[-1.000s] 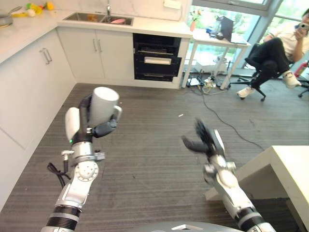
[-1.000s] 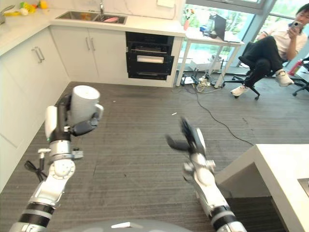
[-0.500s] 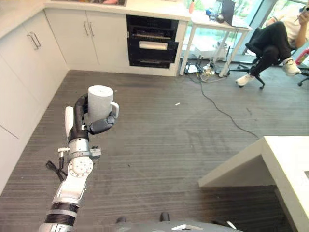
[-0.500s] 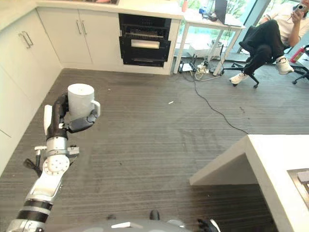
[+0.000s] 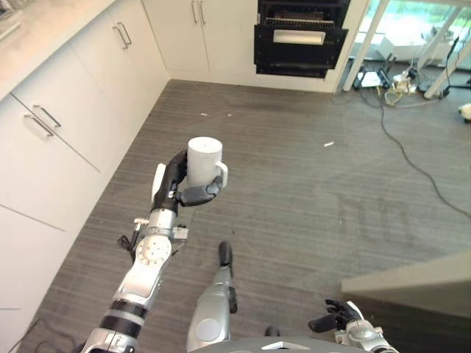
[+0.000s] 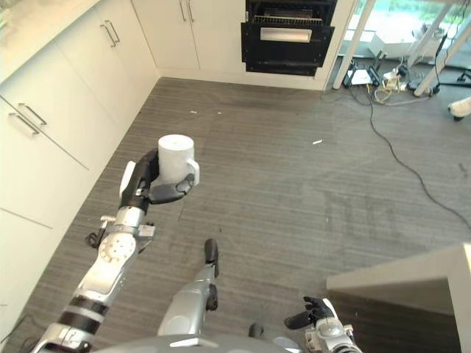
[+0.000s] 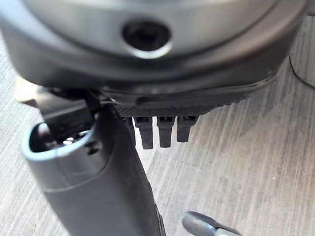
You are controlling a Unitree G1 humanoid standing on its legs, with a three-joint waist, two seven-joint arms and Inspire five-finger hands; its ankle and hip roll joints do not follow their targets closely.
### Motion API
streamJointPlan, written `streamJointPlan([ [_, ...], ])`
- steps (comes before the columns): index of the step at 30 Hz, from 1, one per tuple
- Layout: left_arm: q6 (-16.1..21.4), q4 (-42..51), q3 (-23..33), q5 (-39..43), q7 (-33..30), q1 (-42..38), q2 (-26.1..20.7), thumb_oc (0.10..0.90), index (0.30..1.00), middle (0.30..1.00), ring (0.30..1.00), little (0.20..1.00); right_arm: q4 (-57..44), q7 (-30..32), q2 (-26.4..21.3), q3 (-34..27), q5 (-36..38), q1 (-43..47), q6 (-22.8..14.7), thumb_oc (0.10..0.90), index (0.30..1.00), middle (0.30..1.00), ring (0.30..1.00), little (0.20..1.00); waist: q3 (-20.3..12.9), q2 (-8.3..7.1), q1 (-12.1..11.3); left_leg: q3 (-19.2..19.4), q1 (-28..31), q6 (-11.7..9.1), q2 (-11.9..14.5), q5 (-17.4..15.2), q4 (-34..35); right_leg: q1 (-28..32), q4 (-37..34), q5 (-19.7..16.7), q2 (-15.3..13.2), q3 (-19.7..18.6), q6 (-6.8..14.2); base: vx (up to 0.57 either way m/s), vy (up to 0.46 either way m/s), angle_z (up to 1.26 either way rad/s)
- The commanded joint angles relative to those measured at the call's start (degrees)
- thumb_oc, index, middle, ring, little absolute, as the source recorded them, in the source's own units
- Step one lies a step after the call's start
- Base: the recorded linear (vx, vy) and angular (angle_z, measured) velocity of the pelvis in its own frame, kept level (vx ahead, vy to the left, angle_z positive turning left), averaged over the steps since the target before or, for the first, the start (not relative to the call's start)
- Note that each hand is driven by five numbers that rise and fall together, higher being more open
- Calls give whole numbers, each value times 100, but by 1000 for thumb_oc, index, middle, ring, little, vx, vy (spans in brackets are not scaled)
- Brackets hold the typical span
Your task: Place the dishes in the dishwasher.
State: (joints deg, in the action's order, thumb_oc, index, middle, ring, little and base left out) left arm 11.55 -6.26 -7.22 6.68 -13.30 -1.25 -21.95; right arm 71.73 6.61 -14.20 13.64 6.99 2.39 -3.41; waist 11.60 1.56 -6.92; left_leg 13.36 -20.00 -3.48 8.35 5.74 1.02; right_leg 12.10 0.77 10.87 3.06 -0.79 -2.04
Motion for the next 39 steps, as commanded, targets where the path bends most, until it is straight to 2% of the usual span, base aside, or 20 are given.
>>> streamJointPlan([
  [1, 392, 871, 258, -143, 119, -291, -621, 400, 300, 300, 300, 300, 126, -44, 23, -207, 208, -151, -41, 800, 900, 900, 900, 900, -609, -541, -19, -154, -398, 113, -438, 907, -435, 687, 391, 163, -962, 308, 878, 501, 274, -5],
  [3, 330, 886, 238, -236, 217, -225, -703, 400, 300, 300, 300, 300, 231, -59, 56, -376, 248, -223, 2, 800, 900, 900, 900, 900, -764, -701, -9, -139, -193, 313, -741, 663, -441, 439, 1184, -936, -1259, 339, 1204, 551, 369, 12],
  [4, 302, 1005, 184, -291, 321, -228, -797, 400, 300, 300, 300, 300, 153, -72, 70, -440, 297, -261, -4, 800, 900, 900, 900, 900, -719, -690, 105, -247, 197, 554, -1031, 362, -312, 60, 2470, -2018, -1377, 271, 1239, 428, 313, 27],
  [8, 260, 1071, 177, -340, 316, -252, -857, 400, 300, 300, 300, 300, 24, -34, 88, -462, 316, -178, 14, 800, 900, 900, 900, 900, -570, -407, 260, -512, 988, 834, -1181, -64, -89, -543, 3870, -2576, -1352, 317, 1259, 445, 317, 76],
  [9, 216, 1043, 145, -398, 292, -286, -839, 400, 300, 300, 300, 300, -36, -25, 133, -469, 365, -126, -6, 800, 900, 900, 900, 900, -475, -269, 370, -665, 1337, 887, -1157, -181, 17, -1015, 4412, -2269, -1259, 347, 1130, 522, 194, 61],
  [10, 217, 1037, 122, -361, 341, -291, -775, 400, 300, 300, 300, 300, -161, -66, 188, -455, 464, -119, -65, 800, 900, 900, 900, 900, -374, -177, 577, -935, 1882, 901, -1242, -363, 117, -1596, 4413, -1574, -1001, 449, 982, 709, 210, 68],
  [11, 233, 1045, 109, -337, 377, -277, -756, 400, 300, 300, 300, 300, -226, -97, 189, -429, 478, -127, -92, 800, 900, 900, 900, 900, -329, -132, 689, -1083, 2145, 891, -1262, -484, 155, -1894, 4074, -1299, -948, 623, 910, 527, 97, 86],
  [14, 283, 1142, 80, -283, 429, -216, -764, 400, 300, 300, 300, 300, -309, -112, 158, -323, 416, -111, -135, 800, 900, 900, 900, 900, -245, -120, 864, -1339, 2588, 810, -1294, -763, 230, -2248, 2907, -1007, -950, 1088, 799, 411, -4, 83],
  [18, 296, 1006, 8, -263, 405, -254, -661, 400, 300, 300, 300, 300, -239, -107, 147, -317, 459, -161, -102, 800, 900, 900, 900, 900, -259, -250, 1150, -1679, 3295, 619, -1307, -1249, 375, -2553, 910, -1385, -755, 1462, 942, 608, -107, 64],
  [19, 311, 970, -6, -389, 490, -230, -600, 400, 300, 300, 300, 300, -89, -136, 148, -440, 426, -279, -16, 800, 900, 900, 900, 900, -322, -351, 1267, -1744, 3791, 423, -1186, -1647, 341, -2677, 172, -1715, -852, 2087, 1064, 598, -126, 76],
  [21, 338, 961, -55, -457, 533, -265, -581, 400, 300, 300, 300, 300, 78, -140, 114, -464, 399, -389, -19, 800, 900, 900, 900, 900, -413, -343, 1347, -1825, 3897, 369, -1085, -1771, 139, -2471, 1, -1633, -733, 2221, 957, 737, -205, 88],
  [22, 320, 956, -126, -360, 604, -206, -509, 400, 300, 300, 300, 300, 132, -166, 76, -487, 394, -524, 8, 800, 900, 900, 900, 900, -494, -302, 1405, -1773, 3771, 178, -948, -1636, -513, -2263, 112, -1585, -602, 1972, 728, 626, -178, 61],
  [23, 320, 956, -126, -360, 604, -206, -511, 400, 300, 300, 300, 300, 132, -166, 77, -487, 394, -525, 8, 800, 900, 900, 900, 900, -502, -310, 1412, -1781, 3757, 180, -956, -1631, -517, -2272, 111, -1588, -613, 1975, 729, 594, -135, 34],
  [27, 268, 1025, -52, -221, 726, -109, -574, 400, 300, 300, 300, 300, 265, -176, -42, -563, 445, -571, 17, 800, 900, 900, 900, 900, -504, -212, 1439, -1372, 2822, -565, -576, -15, -3206, -1719, 317, -1208, -345, 1740, 289, 523, -175, 4],
  [28, 249, 1086, 58, -148, 732, -17, -639, 400, 300, 300, 300, 300, 135, -189, -148, -501, 443, -495, 13, 800, 900, 900, 900, 900, -407, -344, 1263, -1336, 2317, -559, -704, 263, -4674, -1328, 289, -995, -269, 1435, 114, 485, -207, -7],
  [30, 247, 1083, 86, -139, 688, -10, -654, 400, 300, 300, 300, 300, 88, -148, -213, -464, 410, -437, 16, 800, 900, 900, 900, 900, -361, -443, 1190, -1161, 1956, -455, -647, 199, -5109, -1134, 228, -911, -281, 1345, 60, 459, -186, -70],
  [31, 223, 1134, 95, -113, 676, 6, -633, 400, 300, 300, 300, 300, -7, -73, -257, -469, 492, -323, 7, 800, 900, 900, 900, 900, -290, -568, 1005, -809, 1261, -170, -479, -183, -5238, -818, 161, -805, -324, 1142, 32, 617, -152, -94],
  [33, 202, 1174, 114, -80, 705, 40, -626, 400, 300, 300, 300, 300, -41, -52, -251, -498, 571, -280, -17, 800, 900, 900, 900, 900, -285, -594, 904, -641, 960, -74, -393, -340, -4793, -678, 115, -731, -356, 1068, 72, 397, -12, -62],
  [37, 243, 1319, 229, -161, 700, 231, -739, 400, 300, 300, 300, 300, -258, -91, -183, -334, 599, -59, -96, 800, 900, 900, 900, 900, -307, -496, 577, -700, 662, 130, -509, -622, -2117, -213, 31, -473, -357, 652, 332, 483, 139, -88],
  [39, 205, 1268, 237, -203, 629, 209, -731, 400, 300, 300, 300, 300, -278, -79, -159, -256, 548, 47, -90, 800, 900, 900, 900, 900, -341, -389, 419, -1057, 578, 39, -614, -117, -919, 75, -5, -367, -279, 387, 383, 537, 131, -82],
])
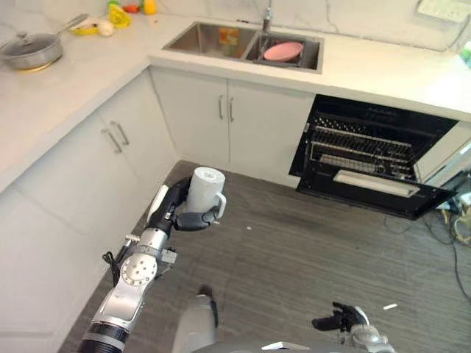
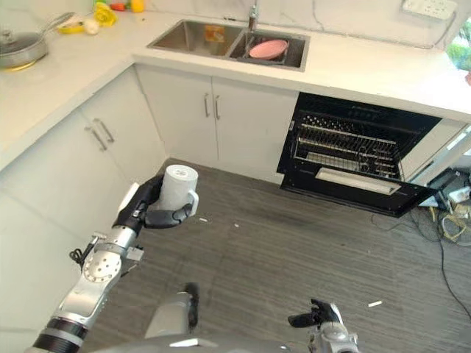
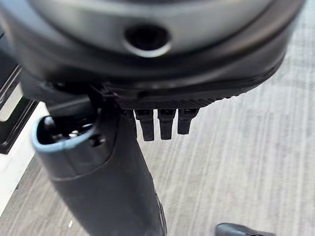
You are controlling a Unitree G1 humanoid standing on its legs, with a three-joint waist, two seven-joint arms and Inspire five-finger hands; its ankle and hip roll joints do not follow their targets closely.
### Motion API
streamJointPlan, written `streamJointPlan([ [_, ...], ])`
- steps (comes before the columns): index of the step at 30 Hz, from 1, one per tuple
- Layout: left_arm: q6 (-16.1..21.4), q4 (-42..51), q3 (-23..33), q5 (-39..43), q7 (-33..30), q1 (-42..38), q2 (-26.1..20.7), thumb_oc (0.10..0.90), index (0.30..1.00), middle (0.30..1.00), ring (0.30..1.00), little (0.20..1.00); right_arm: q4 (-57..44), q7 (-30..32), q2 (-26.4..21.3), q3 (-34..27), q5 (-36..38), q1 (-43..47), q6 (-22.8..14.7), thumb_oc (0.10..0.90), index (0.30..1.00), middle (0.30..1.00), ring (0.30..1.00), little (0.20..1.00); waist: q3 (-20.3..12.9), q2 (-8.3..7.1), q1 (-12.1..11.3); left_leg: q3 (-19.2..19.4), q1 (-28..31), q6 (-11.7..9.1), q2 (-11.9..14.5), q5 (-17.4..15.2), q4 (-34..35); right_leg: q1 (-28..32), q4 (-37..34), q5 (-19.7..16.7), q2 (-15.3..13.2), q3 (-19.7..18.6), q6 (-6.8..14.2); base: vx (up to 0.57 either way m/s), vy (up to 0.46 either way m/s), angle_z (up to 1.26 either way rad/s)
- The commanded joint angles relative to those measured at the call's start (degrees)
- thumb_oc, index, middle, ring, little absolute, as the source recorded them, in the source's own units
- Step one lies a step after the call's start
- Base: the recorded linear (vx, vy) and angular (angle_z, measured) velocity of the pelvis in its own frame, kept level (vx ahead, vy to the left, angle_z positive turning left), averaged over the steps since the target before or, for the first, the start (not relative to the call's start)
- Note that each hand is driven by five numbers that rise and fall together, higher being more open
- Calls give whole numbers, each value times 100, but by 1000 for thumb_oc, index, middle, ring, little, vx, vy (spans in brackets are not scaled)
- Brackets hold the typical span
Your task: Place the dishes in the dishwasher.
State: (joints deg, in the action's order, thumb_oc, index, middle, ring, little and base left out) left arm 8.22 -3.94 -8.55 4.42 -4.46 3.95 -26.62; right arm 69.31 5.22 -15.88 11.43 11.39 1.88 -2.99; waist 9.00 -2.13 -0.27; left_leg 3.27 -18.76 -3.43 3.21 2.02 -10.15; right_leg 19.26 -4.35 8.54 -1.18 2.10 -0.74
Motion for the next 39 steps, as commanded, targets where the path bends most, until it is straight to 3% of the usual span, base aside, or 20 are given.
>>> streamJointPlan([
  [1, 531, 1022, 371, -14, -293, -303, -254, 400, 300, 300, 300, 300, -22, 68, 23, -35, 99, 90, -128, 800, 900, 900, 900, 900, -70, 3, -287, -210, 394, -10, -145, 426, 515, -539, 521, -84, 149, -31, 260, 451, 100, -77],
  [5, 516, 1097, 387, -89, -230, -154, -279, 400, 300, 300, 300, 300, -102, 4, 130, -214, 218, -86, -167, 800, 900, 900, 900, 900, -262, 84, -241, -207, 605, -15, -103, 609, 791, -328, 789, 93, 9, -269, 437, 407, 200, -112],
  [6, 491, 1077, 399, -173, -237, -139, -365, 400, 300, 300, 300, 300, -138, -5, 183, -418, 350, -198, -160, 800, 900, 900, 900, 900, -318, 44, -109, -29, 943, 249, -248, 419, 654, -926, 2159, -761, -338, -302, 815, 286, 258, -67],
  [7, 491, 1075, 395, -173, -236, -141, -362, 400, 300, 300, 300, 300, -138, -4, 180, -420, 349, -199, -158, 800, 900, 900, 900, 900, -335, 33, -123, -18, 950, 245, -259, 381, 662, -938, 2178, -731, -353, -318, 819, 361, 333, -67],
  [9, 495, 1102, 341, -223, -250, -247, -470, 400, 300, 300, 300, 300, -426, -15, 183, -424, 391, -205, -167, 800, 900, 900, 900, 900, -155, 101, 44, 97, 1230, 420, -209, 199, 623, -1523, 3444, -1383, -432, -403, 932, 200, 214, -55],
  [10, 437, 1062, 312, -358, -298, -320, -486, 400, 300, 300, 300, 300, -674, -4, 197, -290, 212, -177, -199, 800, 900, 900, 900, 900, -78, 244, 119, 227, 1545, 556, -139, -2, 669, -1975, 4082, -1346, -550, -22, 898, 172, 204, -38],
  [11, 438, 1056, 312, -363, -301, -324, -480, 400, 300, 300, 300, 300, -686, 0, 194, -289, 207, -182, -191, 800, 900, 900, 900, 900, -72, 232, 118, 234, 1553, 557, -153, -6, 678, -1998, 4138, -1314, -566, -30, 896, 212, 210, -48],
  [12, 427, 1045, 316, -387, -331, -340, -469, 400, 300, 300, 300, 300, -827, 22, 194, -255, 152, -178, -191, 800, 900, 900, 900, 900, -53, 254, 151, 328, 1745, 567, -141, -99, 778, -2219, 4174, -1136, -701, 281, 837, 197, 108, -46],
  [13, 430, 1037, 322, -439, -363, -338, -441, 400, 300, 300, 300, 300, -961, 61, 176, -259, 143, -187, -195, 800, 900, 900, 900, 900, -31, 230, 195, 441, 1947, 546, -174, -217, 860, -2346, 3787, -879, -863, 727, 753, 427, 107, -56],
  [14, 475, 1069, 258, -394, -284, -321, -396, 400, 300, 300, 300, 300, -1107, 79, 124, -244, 193, -131, -247, 800, 900, 900, 900, 900, -16, 192, 273, 650, 2268, 475, -182, -473, 925, -2585, 2788, -601, -880, 1433, 684, 334, 32, -66],
  [18, 471, 1027, 240, -283, -214, -297, -302, 400, 300, 300, 300, 300, -1192, 114, 75, -190, 127, -43, -244, 800, 900, 900, 900, 900, -36, 113, 251, 849, 2610, 382, -124, -749, 1017, -2691, 1754, -816, -840, 2006, 825, 273, -61, -76],
  [19, 481, 1002, 201, -302, -156, -295, -253, 400, 300, 300, 300, 300, -1218, 106, 68, -160, 104, -67, -251, 800, 900, 900, 900, 900, -60, 51, 227, 967, 2647, 365, -150, -774, 985, -2535, 1333, -865, -828, 2197, 748, 306, -122, -36],
  [23, 492, 848, 35, -210, -103, -355, -90, 400, 300, 300, 300, 300, -1214, 110, 19, -74, 163, -243, -282, 800, 900, 900, 900, 900, -175, -30, 212, 952, 2708, 281, -53, -1152, 425, -2131, 1135, -730, -615, 1824, 528, 298, -146, -25],
  [25, 489, 820, -99, -105, -79, -472, -96, 400, 300, 300, 300, 300, -1115, 83, -29, -33, 221, -254, -289, 800, 900, 900, 900, 900, -110, -36, 232, 846, 2346, 119, 216, -801, -1017, -1896, 1153, -518, -408, 1589, 247, 266, -219, 27],
  [28, 488, 843, -178, -82, -71, -576, -115, 400, 300, 300, 300, 300, -1121, 97, -80, 26, 208, -239, -296, 800, 900, 900, 900, 900, 37, -69, 138, 603, 1648, -7, 351, -396, -2510, -1718, 1126, -404, -279, 1544, 14, 163, -196, -11],
  [30, 484, 807, -263, -54, -101, -639, -85, 400, 300, 300, 300, 300, -1112, 112, -112, 71, 186, -232, -258, 800, 900, 900, 900, 900, 107, -99, 110, 571, 1279, 24, 392, -315, -3023, -1553, 1105, -278, -245, 1401, -80, 208, -63, -37],
  [33, 471, 858, -363, -55, -61, -624, -21, 400, 300, 300, 300, 300, -1123, 160, -128, -2, 275, -273, -296, 800, 900, 900, 900, 900, 72, -63, 13, 339, 1046, 156, 145, -617, -2039, -1375, 968, -238, -289, 1130, 120, 274, 135, -48],
  [36, 461, 767, -547, -47, -37, -730, -40, 400, 300, 300, 300, 300, -857, 311, -207, 35, 63, -201, -248, 800, 900, 900, 900, 900, 36, 47, -229, -304, 829, -1, -35, -157, -270, -1176, 794, -217, -290, 882, 279, 267, 186, -70],
  [37, 464, 793, -562, -37, -22, -705, -56, 400, 300, 300, 300, 300, -773, 281, -190, 21, 21, -127, -224, 800, 900, 900, 900, 900, 5, 95, -237, -512, 1018, -16, -71, -213, 54, -1205, 907, -186, -268, 765, 325, 214, 141, -71],
  [39, 443, 716, -701, -14, 57, -809, -20, 400, 300, 300, 300, 300, -655, 308, -158, -82, 60, -183, -223, 800, 900, 900, 900, 900, -71, 167, -116, -463, 1269, -27, -11, -80, 376, -1230, 943, -157, -298, 786, 373, 115, 157, -89],
])
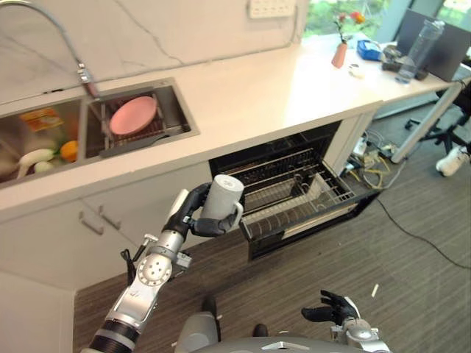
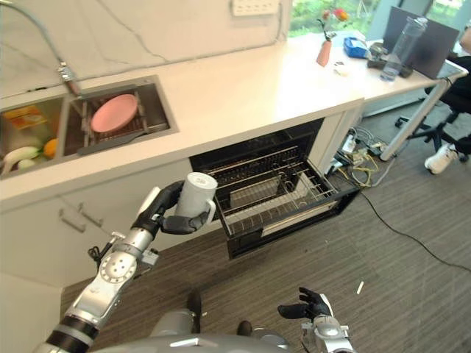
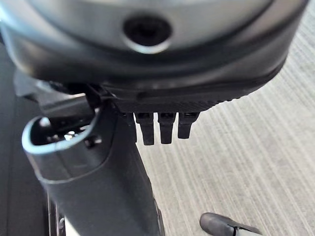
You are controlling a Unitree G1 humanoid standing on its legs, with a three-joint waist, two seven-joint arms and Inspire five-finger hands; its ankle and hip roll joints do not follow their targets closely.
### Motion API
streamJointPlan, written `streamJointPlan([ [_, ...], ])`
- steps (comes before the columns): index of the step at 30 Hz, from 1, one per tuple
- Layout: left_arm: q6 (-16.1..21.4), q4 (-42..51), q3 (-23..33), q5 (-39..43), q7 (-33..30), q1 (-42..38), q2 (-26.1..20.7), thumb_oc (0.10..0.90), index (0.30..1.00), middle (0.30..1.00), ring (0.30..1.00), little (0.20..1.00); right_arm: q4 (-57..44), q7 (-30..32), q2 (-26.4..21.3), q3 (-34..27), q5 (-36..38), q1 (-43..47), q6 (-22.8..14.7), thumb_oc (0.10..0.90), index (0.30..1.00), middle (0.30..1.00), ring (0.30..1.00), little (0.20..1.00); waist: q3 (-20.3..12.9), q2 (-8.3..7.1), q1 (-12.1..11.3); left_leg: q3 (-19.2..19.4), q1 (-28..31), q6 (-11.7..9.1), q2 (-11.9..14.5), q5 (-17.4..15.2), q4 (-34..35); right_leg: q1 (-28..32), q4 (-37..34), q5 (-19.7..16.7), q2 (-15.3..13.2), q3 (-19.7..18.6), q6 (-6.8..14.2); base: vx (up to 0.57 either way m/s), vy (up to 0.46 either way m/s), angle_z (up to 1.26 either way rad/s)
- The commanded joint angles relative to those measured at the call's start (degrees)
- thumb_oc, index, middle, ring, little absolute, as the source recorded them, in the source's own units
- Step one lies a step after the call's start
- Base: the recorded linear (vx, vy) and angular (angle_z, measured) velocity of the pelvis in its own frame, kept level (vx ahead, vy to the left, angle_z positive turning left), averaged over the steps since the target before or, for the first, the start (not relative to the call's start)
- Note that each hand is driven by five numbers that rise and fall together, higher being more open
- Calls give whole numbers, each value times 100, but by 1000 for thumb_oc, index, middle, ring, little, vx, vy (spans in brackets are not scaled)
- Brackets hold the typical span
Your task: Place the dishes in the dishwasher.
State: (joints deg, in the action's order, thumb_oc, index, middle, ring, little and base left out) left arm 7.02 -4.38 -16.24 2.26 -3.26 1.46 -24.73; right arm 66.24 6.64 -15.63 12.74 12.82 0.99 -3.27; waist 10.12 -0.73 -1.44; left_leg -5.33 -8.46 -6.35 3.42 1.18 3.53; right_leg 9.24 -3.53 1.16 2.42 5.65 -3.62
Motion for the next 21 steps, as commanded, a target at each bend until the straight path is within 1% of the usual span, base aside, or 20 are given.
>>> streamJointPlan([
  [1, 563, 760, 68, 202, -64, -560, -210, 400, 300, 300, 300, 300, -348, 166, -183, -213, -83, -94, -194, 800, 900, 900, 900, 900, -183, 27, 1, 396, 240, 265, -32, 3, -992, -227, 861, 582, -658, 431, 662, 22, 72, -45],
  [2, 563, 760, 68, 202, -64, -560, -210, 400, 300, 300, 300, 300, -348, 166, -183, -213, -83, -94, -194, 800, 900, 900, 900, 900, -183, 27, 1, 396, 240, 265, -32, 3, -992, -227, 861, 582, -658, 431, 662, 90, 127, -40],
  [3, 560, 697, -2, 180, -33, -650, -222, 400, 300, 300, 300, 300, -263, 164, -166, -320, 39, -113, -175, 800, 900, 900, 900, 900, -291, 28, 92, 407, 410, 340, -80, -64, -780, -257, 866, 523, -750, 369, 723, 200, 238, -46],
  [4, 558, 609, -59, 194, 24, -736, -232, 400, 300, 300, 300, 300, -137, 125, -106, -464, 187, -155, -163, 800, 900, 900, 900, 900, -417, 27, 192, 557, 747, 397, -121, -92, -452, -250, 785, 439, -840, 309, 834, 235, 284, -60],
  [6, 548, 601, -66, 209, 25, -767, -227, 400, 300, 300, 300, 300, -64, 99, -82, -533, 247, -186, -154, 800, 900, 900, 900, 900, -475, 8, 227, 684, 971, 457, -183, -70, -173, -241, 648, 325, -901, 213, 937, 134, 179, -35],
  [7, 545, 565, -69, 199, 54, -774, -221, 400, 300, 300, 300, 300, -52, 94, -53, -597, 317, -207, -153, 800, 900, 900, 900, 900, -544, -24, 265, 814, 1115, 447, -184, -48, 70, -254, 545, 244, -937, 190, 1003, 62, 102, -23],
  [8, 548, 560, -72, 200, 54, -775, -222, 400, 300, 300, 300, 300, -54, 94, -52, -597, 319, -210, -152, 800, 900, 900, 900, 900, -544, -25, 253, 825, 1122, 448, -183, -48, 76, -249, 534, 236, -936, 180, 1005, 61, 72, -16],
  [10, 513, 492, -104, 193, 77, -745, -183, 400, 300, 300, 300, 300, -55, 75, -45, -672, 403, -222, -168, 800, 900, 900, 900, 900, -575, -51, 275, 883, 1221, 482, -193, -120, 115, -251, 449, 157, -966, 118, 1077, 52, 46, -29],
  [13, 493, 407, -201, 195, 131, -765, -145, 400, 300, 300, 300, 300, -228, 107, -93, -825, 546, -260, -220, 800, 900, 900, 900, 900, -586, -101, 330, 1062, 1297, 501, -182, -186, 135, -237, 347, 55, -1001, 50, 1130, 47, 32, -10],
  [14, 498, 398, -207, 195, 130, -770, -141, 400, 300, 300, 300, 300, -237, 108, -95, -828, 547, -267, -216, 800, 900, 900, 900, 900, -585, -99, 316, 1074, 1302, 502, -182, -190, 135, -234, 339, 50, -1001, 39, 1132, 36, 13, -37],
  [17, 480, 316, -296, 152, 177, -832, -111, 400, 300, 300, 300, 300, -766, 225, -252, -1077, 726, -284, -335, 800, 900, 900, 900, 900, -614, -136, 421, 1340, 1433, 515, -123, -296, 147, -248, 147, -73, -1006, -119, 1203, 37, -6, -26],
  [18, 478, 305, -293, 146, 186, -839, -100, 400, 300, 300, 300, 300, -1121, 233, -308, -1178, 814, -294, -389, 800, 900, 900, 900, 900, -621, -131, 459, 1424, 1481, 519, -113, -324, 147, -248, 88, -114, -999, -180, 1219, 27, -10, -28],
  [19, 479, 263, -289, 176, 195, -883, -84, 400, 300, 300, 300, 300, -1861, 265, -444, -1319, 867, -308, -556, 800, 900, 900, 900, 900, -620, -127, 560, 1562, 1529, 517, -90, -345, 147, -285, 30, -172, -988, -261, 1245, 15, -5, -24],
  [21, 486, 250, -295, 177, 195, -891, -75, 400, 300, 300, 300, 300, -1905, 275, -446, -1328, 860, -334, -533, 800, 900, 900, 900, 900, -617, -119, 539, 1580, 1538, 517, -87, -350, 147, -284, 27, -178, -984, -279, 1246, 1, 0, -59],
])
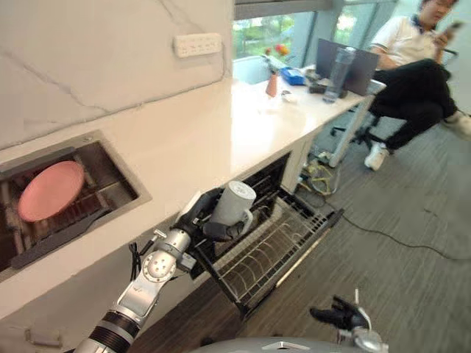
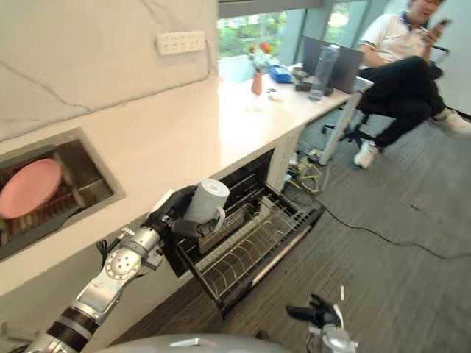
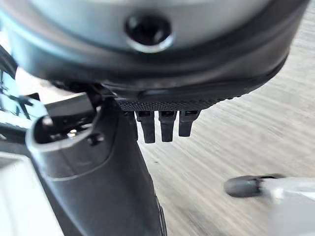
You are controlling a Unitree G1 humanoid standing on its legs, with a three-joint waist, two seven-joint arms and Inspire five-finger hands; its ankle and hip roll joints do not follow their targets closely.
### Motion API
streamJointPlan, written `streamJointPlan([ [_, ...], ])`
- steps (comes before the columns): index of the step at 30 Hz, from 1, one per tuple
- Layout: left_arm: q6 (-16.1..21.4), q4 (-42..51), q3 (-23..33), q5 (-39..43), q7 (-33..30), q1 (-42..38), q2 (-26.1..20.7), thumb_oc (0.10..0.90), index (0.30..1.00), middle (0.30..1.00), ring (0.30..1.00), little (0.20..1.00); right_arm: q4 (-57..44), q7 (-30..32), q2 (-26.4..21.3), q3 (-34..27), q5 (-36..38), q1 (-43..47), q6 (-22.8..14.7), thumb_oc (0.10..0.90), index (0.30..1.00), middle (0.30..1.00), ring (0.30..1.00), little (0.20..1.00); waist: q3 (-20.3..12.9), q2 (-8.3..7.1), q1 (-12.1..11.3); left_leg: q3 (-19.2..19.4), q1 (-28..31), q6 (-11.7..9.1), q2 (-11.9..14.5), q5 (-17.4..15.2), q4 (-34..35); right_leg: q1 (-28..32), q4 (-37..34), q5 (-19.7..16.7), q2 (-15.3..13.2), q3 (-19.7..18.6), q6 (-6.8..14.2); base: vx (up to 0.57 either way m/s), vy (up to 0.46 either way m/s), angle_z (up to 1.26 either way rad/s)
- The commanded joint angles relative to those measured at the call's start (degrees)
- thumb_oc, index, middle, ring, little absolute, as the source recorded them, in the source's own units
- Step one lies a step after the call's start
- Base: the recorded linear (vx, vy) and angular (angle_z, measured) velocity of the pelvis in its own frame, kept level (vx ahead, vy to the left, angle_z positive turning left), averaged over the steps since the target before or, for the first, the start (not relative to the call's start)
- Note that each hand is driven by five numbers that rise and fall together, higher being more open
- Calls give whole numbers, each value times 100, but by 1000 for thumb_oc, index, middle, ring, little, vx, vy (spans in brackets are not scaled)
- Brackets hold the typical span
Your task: Place the dishes in the dishwasher.
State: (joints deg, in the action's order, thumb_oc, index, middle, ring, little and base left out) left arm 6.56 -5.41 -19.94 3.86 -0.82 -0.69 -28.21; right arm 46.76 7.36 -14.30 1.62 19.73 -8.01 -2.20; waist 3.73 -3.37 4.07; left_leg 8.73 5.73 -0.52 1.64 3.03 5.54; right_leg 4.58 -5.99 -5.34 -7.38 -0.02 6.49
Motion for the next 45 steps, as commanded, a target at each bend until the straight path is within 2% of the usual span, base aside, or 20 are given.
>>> streamJointPlan([
  [1, 531, 354, 75, 17, -49, -677, 272, 400, 300, 300, 300, 300, 43, 203, -579, -216, 169, 567, -641, 800, 900, 900, 900, 900, 22, 145, -13, 174, 118, -66, 92, -534, -54, 181, 272, 472, -4, 288, 234, 0, 1, -53],
  [3, 531, 354, 75, 17, -49, -677, 272, 400, 300, 300, 300, 300, 43, 203, -579, -216, 169, 567, -641, 800, 900, 900, 900, 900, 22, 145, -13, 174, 118, -66, 92, -534, -54, 181, 272, 472, -4, 288, 234, 6, -3, -32],
  [4, 536, 173, 57, 76, -101, -778, 337, 400, 300, 300, 300, 300, -1211, 311, -768, -444, 134, 485, -896, 800, 900, 900, 900, 900, 12, 170, 155, 365, 194, -39, 120, -583, -54, 118, 213, 410, 23, 95, 238, 12, -7, -64],
  [5, 536, 173, 57, 76, -101, -778, 337, 400, 300, 300, 300, 300, -1211, 311, -768, -444, 134, 485, -896, 800, 900, 900, 900, 900, 12, 170, 155, 365, 194, -39, 120, -583, -54, 118, 213, 410, 23, 95, 238, 53, -2, -65],
  [6, 547, 33, 44, 2, -196, -924, 407, 400, 300, 300, 300, 300, -2690, 314, -810, -665, 164, 327, -1099, 800, 900, 900, 900, 900, -10, 233, 277, 558, 311, -24, 129, -632, -54, 106, 189, 393, 61, -56, 234, 41, 5, -1],
  [7, 547, 33, 44, 2, -196, -924, 407, 400, 300, 300, 300, 300, -2690, 314, -810, -665, 164, 327, -1099, 800, 900, 900, 900, 900, -10, 233, 277, 558, 311, -24, 129, -632, -54, 106, 189, 393, 61, -56, 234, 74, -9, -37],
  [9, 552, -59, 1, -101, -305, -1102, 452, 400, 300, 300, 300, 300, -3525, 251, -765, -715, 321, 338, -1278, 800, 900, 900, 900, 900, -34, 267, 375, 602, 362, -21, 135, -643, -54, 118, 168, 389, 70, -96, 228, 38, -25, -59],
  [10, 549, -163, -140, -197, -418, -1365, 528, 400, 300, 300, 300, 300, -4319, 45, -560, -654, 920, 384, -1507, 800, 900, 900, 900, 900, -53, 295, 450, 629, 377, -30, 143, -635, -54, 129, 156, 394, 76, -86, 219, 10, -21, -46],
  [12, 549, -163, -140, -197, -418, -1365, 528, 400, 300, 300, 300, 300, -4319, 45, -560, -654, 920, 384, -1507, 800, 900, 900, 900, 900, -53, 295, 450, 629, 377, -30, 143, -635, -54, 129, 156, 394, 76, -86, 219, 7, -26, -25],
  [13, 527, -240, -339, -357, -494, -1662, 592, 400, 300, 300, 300, 300, -4979, -215, -380, -432, 1624, 406, -1673, 800, 900, 900, 900, 900, -68, 312, 510, 638, 367, -40, 144, -623, -54, 128, 148, 390, 82, -72, 220, 3, -31, -5],
  [14, 527, -240, -339, -357, -494, -1662, 592, 400, 300, 300, 300, 300, -4979, -215, -380, -432, 1624, 406, -1673, 800, 900, 900, 900, 900, -68, 312, 510, 638, 367, -40, 144, -623, -54, 128, 148, 390, 82, -72, 220, -5, -55, 5],
  [15, 496, -358, -534, -504, -624, -1951, 673, 400, 300, 300, 300, 300, -5535, -401, -301, -81, 2219, 376, -1696, 800, 900, 900, 900, 900, -74, 324, 558, 652, 335, -54, 152, -597, -54, 94, 150, 379, 88, -52, 219, -8, -24, 9],
  [17, 496, -358, -534, -504, -624, -1951, 673, 400, 300, 300, 300, 300, -5535, -401, -301, -81, 2219, 376, -1696, 800, 900, 900, 900, 900, -74, 324, 558, 652, 335, -54, 152, -597, -54, 94, 150, 379, 88, -52, 219, -12, -29, 13],
  [18, 460, -495, -728, -653, -748, -2227, 805, 400, 300, 300, 300, 300, -6069, -686, -385, 359, 2821, 323, -1607, 800, 900, 900, 900, 900, -86, 333, 618, 688, 289, -71, 162, -572, -54, 30, 146, 356, 97, -84, 223, -15, -33, 17],
  [20, 460, -495, -728, -653, -748, -2227, 805, 400, 300, 300, 300, 300, -6069, -686, -385, 359, 2821, 323, -1607, 800, 900, 900, 900, 900, -86, 333, 618, 688, 289, -71, 162, -572, -54, 30, 146, 356, 97, -84, 223, -22, -37, 10],
  [21, 450, -499, -844, -799, -846, -2326, 891, 400, 300, 300, 300, 300, -6384, -847, -505, 841, 3222, 328, -1491, 800, 900, 900, 900, 900, -85, 314, 613, 745, 247, -84, 169, -559, -54, -45, 135, 316, 110, -122, 239, -29, -51, 3],
  [23, 508, -506, -829, -939, -941, -2328, 906, 400, 300, 300, 300, 300, -6428, -889, -666, 986, 3119, 262, -1374, 800, 900, 900, 900, 900, -95, 300, 583, 784, 224, -105, 193, -551, -54, -68, 117, 307, 116, -107, 245, -19, -52, -4],
  [29, 617, -465, -727, -1317, -1275, -2268, 825, 400, 300, 300, 300, 300, -6180, -656, -744, 882, 2461, 273, -1389, 800, 900, 900, 900, 900, -128, 275, 529, 720, 215, -124, 216, -552, -54, -27, 104, 335, 113, 11, 235, 0, -12, 1],
  [36, 714, -555, -657, -1487, -1421, -2166, 759, 400, 300, 300, 300, 300, -6307, -338, -768, 619, 1499, 759, -1656, 800, 900, 900, 900, 900, -173, 240, 421, 611, 204, -109, 233, -548, -54, 23, 111, 363, 128, 140, 216, 8, 3, 7],
  [45, 704, -656, -466, -1423, -1598, -1932, 737, 400, 300, 300, 300, 300, -6296, 276, -564, 111, 1041, 909, -1916, 800, 900, 900, 900, 900, -200, 196, 334, 521, 193, -94, 238, -560, -54, 65, 125, 395, 131, 243, 207, 10, 2, 4],
])
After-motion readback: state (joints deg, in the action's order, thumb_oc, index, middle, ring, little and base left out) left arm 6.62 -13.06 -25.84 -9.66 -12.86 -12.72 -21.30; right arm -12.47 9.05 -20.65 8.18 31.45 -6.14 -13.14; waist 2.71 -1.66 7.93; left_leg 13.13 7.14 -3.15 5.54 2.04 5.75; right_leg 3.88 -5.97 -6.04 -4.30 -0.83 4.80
